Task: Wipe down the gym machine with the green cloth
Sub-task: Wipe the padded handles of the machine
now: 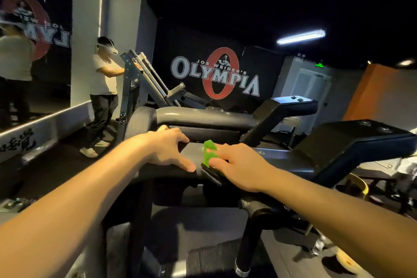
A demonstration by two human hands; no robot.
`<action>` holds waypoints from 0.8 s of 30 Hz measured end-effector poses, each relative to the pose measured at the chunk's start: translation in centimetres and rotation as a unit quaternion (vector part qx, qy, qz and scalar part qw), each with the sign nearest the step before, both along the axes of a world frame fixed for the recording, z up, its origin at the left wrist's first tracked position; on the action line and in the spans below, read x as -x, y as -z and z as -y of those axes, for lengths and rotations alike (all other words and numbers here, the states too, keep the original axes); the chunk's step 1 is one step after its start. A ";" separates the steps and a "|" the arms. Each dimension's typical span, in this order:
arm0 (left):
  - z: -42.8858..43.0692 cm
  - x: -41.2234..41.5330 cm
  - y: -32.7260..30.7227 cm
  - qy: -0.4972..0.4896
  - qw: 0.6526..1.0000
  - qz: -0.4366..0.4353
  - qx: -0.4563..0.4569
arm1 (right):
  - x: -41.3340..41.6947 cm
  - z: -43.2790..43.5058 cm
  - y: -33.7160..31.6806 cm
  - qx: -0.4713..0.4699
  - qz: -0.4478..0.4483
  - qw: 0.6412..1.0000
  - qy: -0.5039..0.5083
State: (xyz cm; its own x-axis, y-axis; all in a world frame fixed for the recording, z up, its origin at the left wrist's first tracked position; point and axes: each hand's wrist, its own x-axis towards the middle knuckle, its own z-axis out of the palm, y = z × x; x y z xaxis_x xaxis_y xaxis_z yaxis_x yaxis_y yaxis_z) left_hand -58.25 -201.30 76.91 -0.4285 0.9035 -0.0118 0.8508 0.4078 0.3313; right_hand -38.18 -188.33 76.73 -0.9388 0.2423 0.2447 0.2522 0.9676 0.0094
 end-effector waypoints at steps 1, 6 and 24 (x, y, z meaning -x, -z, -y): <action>0.1 0.0 0.0 0.003 1.000 0.000 0.004 | 0.0 0.8 0.0 0.000 0.010 1.000 -0.030; 0.3 -0.1 -0.2 0.015 1.000 0.004 0.009 | 0.0 0.2 -0.8 0.043 0.031 0.997 -0.059; 4.4 1.6 1.9 -0.059 0.996 -0.013 -0.067 | -3.8 -4.5 -2.5 0.007 0.082 0.991 0.102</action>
State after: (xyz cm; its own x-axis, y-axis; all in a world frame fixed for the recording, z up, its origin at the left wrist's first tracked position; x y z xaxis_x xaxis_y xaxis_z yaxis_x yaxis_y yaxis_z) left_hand -59.87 -205.66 74.96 -0.5305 0.8396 0.1167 0.8083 0.4595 0.3682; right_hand -34.34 -183.80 79.23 -0.8965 0.4341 0.0883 0.4395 0.8967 0.0531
